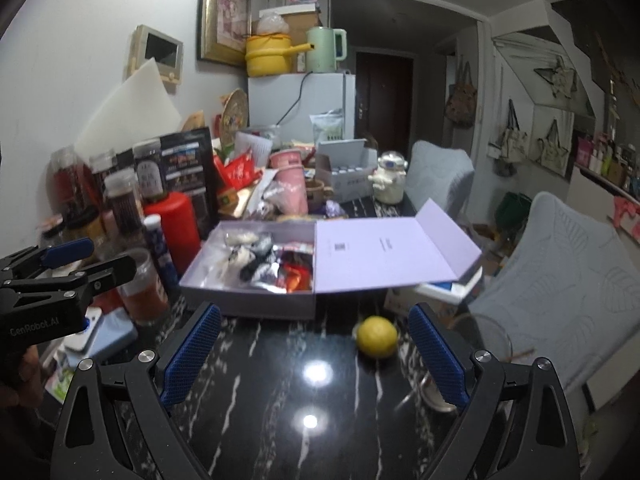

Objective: Organize soft objects

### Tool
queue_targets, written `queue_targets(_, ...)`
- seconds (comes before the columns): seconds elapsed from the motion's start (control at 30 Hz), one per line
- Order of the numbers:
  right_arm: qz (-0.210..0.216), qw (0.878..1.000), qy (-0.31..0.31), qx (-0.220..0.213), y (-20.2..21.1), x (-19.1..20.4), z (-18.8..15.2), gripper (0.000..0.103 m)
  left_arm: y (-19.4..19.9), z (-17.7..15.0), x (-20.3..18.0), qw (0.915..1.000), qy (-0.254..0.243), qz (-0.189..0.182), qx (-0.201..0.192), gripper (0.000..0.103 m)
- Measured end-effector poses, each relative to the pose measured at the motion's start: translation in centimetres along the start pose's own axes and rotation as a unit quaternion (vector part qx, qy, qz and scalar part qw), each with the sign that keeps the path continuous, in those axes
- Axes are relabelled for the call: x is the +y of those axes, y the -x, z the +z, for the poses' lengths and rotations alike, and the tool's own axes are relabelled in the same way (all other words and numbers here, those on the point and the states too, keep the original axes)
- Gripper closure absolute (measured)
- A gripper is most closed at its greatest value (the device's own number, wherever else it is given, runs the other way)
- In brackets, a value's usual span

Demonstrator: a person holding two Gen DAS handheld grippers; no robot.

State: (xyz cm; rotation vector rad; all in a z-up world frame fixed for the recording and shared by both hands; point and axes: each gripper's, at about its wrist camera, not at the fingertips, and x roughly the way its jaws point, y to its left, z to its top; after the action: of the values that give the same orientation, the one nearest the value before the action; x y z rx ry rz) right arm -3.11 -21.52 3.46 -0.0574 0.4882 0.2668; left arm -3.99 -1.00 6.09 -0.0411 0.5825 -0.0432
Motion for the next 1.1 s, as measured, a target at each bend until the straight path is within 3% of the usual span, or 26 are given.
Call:
queue_targets(0.33,0.0,1.0,0.008,0.013,0.5,0.5,-2.3,0.007,0.0,-2.4,-0.9,0.9997,0.003,-0.004,0.022,0.021)
queue_targets(1.1,0.01,1.0,0.0,0.021,-0.2,0.4,-2.1,0.007,-0.1,-2.0,-0.7,0.9998,0.003,-0.003,0.021,0.021)
